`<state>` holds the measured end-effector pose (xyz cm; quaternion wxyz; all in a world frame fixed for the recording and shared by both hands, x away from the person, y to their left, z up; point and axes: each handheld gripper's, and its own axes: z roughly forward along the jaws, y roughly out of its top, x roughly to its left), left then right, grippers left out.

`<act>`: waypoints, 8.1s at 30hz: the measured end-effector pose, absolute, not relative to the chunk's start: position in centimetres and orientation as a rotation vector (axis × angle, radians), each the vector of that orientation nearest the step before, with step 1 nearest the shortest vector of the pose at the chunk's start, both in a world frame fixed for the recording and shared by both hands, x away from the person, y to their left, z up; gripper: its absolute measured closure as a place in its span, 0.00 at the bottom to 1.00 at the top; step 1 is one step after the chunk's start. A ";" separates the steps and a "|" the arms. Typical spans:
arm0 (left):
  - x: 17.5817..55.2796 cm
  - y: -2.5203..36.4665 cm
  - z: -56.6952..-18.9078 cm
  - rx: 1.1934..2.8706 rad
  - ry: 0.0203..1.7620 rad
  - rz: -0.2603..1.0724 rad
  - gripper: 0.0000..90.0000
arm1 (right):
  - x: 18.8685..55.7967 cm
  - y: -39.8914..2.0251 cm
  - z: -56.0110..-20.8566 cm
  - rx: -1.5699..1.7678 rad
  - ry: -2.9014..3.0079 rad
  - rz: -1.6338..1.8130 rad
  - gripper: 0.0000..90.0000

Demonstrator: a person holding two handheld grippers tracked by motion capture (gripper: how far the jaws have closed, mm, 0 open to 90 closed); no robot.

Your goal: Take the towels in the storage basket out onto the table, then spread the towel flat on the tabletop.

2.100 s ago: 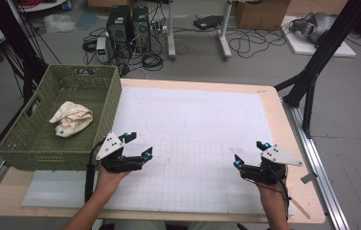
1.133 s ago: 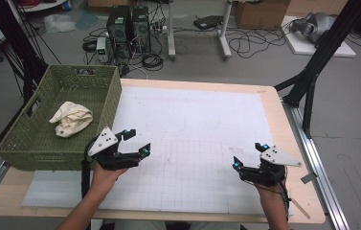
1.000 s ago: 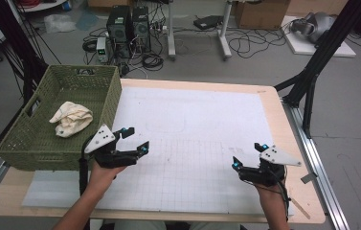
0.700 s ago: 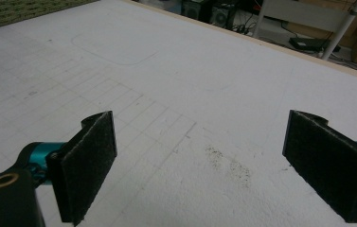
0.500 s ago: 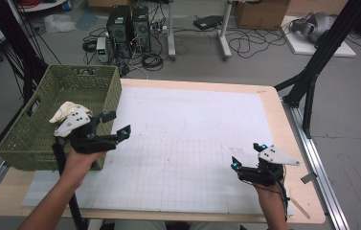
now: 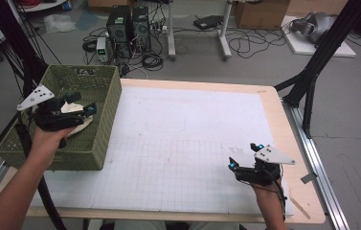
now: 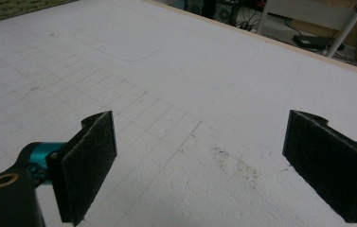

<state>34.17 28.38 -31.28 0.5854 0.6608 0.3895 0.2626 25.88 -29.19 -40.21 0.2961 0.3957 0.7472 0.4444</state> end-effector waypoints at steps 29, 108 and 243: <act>42.9 34.4 -39.3 1.839 1.575 0.657 0.24 | 26.1 -29.0 -40.6 1.052 2.012 1.166 0.11; 32.6 24.1 -29.7 1.484 0.725 0.602 0.81 | 25.6 -28.9 -40.0 1.032 2.009 1.174 0.11; 31.0 15.2 -41.8 1.768 0.801 0.418 0.22 | 32.8 -18.1 -40.7 0.681 2.375 1.236 0.79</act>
